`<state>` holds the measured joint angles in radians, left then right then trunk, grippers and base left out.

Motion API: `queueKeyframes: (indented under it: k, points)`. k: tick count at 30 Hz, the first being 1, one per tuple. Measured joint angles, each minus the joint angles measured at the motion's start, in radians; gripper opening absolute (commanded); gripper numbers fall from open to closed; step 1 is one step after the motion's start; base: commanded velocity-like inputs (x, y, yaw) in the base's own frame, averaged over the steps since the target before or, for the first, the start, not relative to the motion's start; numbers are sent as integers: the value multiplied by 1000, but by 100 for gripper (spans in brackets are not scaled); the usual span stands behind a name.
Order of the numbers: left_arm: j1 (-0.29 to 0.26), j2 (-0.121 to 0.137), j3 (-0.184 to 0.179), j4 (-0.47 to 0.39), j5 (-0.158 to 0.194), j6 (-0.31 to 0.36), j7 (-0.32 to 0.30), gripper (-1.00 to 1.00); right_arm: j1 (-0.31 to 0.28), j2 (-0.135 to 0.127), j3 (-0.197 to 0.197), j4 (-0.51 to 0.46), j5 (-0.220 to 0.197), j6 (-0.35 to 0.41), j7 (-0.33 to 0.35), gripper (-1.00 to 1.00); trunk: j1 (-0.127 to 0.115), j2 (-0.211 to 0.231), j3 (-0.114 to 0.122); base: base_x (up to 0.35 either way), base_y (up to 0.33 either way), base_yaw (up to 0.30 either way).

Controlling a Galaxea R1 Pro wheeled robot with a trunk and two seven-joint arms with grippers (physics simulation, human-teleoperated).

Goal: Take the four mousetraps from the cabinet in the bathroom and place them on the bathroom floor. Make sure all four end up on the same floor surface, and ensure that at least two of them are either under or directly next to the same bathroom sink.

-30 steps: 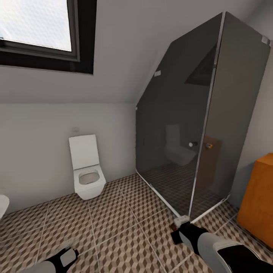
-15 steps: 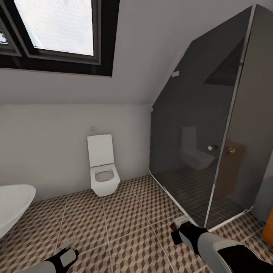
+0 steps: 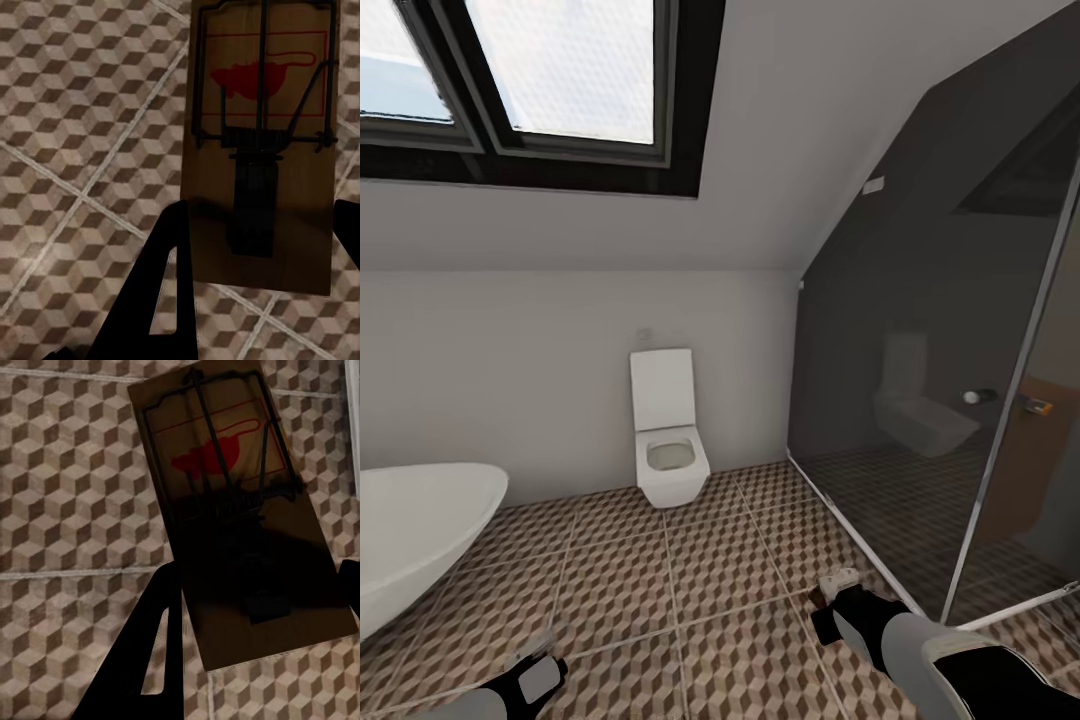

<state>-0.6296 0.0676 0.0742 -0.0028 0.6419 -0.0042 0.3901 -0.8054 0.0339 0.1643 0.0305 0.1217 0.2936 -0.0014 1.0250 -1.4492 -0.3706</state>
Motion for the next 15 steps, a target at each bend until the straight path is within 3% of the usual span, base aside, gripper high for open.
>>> queueKeyframes:
  k: [15]
  points:
    - [0,0,0,0,0,0,0,-100,0,1,0,0,0,0,0,-100,0,0,-16,0,0,230]
